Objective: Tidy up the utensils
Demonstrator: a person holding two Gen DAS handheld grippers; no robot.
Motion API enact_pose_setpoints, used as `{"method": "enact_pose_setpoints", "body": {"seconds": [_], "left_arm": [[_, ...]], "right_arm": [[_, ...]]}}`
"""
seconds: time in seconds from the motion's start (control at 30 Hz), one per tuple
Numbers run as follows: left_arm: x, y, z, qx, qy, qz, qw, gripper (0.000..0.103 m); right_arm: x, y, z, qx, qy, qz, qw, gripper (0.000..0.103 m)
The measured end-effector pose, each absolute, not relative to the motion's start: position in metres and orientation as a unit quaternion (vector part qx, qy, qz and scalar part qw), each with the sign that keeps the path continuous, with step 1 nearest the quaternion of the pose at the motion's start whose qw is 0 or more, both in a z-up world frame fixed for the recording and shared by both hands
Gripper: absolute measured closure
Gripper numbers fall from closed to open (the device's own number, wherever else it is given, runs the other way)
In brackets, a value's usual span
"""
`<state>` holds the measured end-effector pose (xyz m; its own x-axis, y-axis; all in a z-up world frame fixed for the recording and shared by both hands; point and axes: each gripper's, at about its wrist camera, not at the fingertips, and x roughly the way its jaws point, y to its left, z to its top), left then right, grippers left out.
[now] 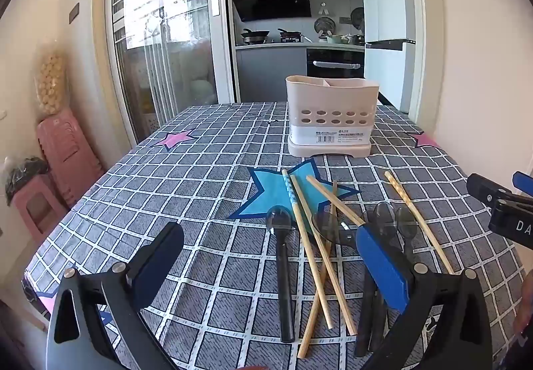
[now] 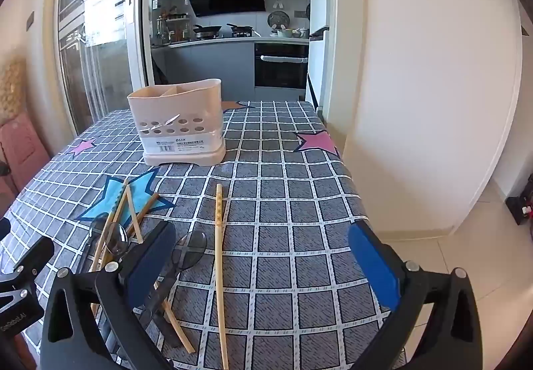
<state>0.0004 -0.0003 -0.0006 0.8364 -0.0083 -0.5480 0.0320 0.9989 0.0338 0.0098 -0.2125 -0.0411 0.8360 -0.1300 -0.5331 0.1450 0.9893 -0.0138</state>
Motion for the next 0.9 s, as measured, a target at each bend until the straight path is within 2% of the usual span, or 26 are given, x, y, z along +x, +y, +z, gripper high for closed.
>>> {"method": "enact_pose_setpoints", "body": {"seconds": [0.9], "left_arm": [[0.004,0.009,-0.001,0.011,0.287,-0.006,0.958,0.0]], "right_arm": [[0.006,-0.208,-0.038,0.004,0.26,-0.07,0.963,0.0]]}}
